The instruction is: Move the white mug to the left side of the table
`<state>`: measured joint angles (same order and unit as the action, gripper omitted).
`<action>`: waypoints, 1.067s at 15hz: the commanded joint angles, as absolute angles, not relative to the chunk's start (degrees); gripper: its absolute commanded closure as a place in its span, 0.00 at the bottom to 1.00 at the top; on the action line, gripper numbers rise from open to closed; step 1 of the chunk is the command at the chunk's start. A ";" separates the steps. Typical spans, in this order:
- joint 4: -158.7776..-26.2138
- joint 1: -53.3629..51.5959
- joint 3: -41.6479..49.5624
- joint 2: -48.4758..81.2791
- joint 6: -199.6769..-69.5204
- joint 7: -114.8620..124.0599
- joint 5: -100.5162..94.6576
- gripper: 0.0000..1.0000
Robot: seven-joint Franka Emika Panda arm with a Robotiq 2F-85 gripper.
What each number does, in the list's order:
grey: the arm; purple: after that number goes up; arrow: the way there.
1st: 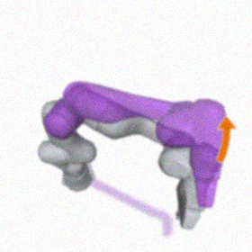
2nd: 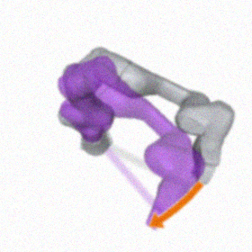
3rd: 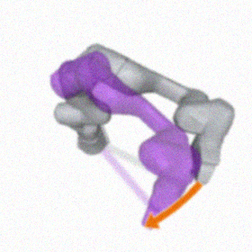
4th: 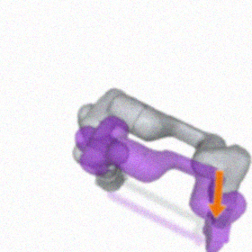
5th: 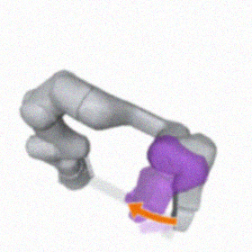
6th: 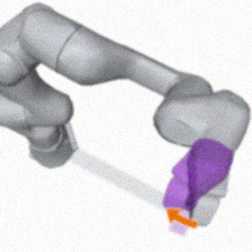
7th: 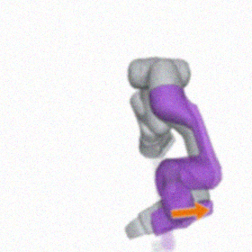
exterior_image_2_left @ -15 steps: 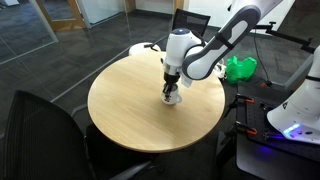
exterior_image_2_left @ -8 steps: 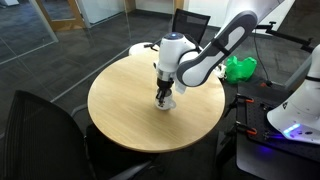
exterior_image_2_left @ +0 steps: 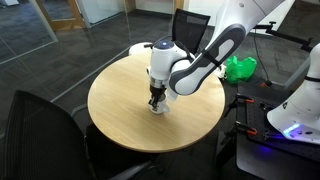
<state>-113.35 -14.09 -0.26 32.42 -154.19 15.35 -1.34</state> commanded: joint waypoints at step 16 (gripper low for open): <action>-111.39 -21.75 6.89 30.32 -150.79 27.90 -6.82 0.44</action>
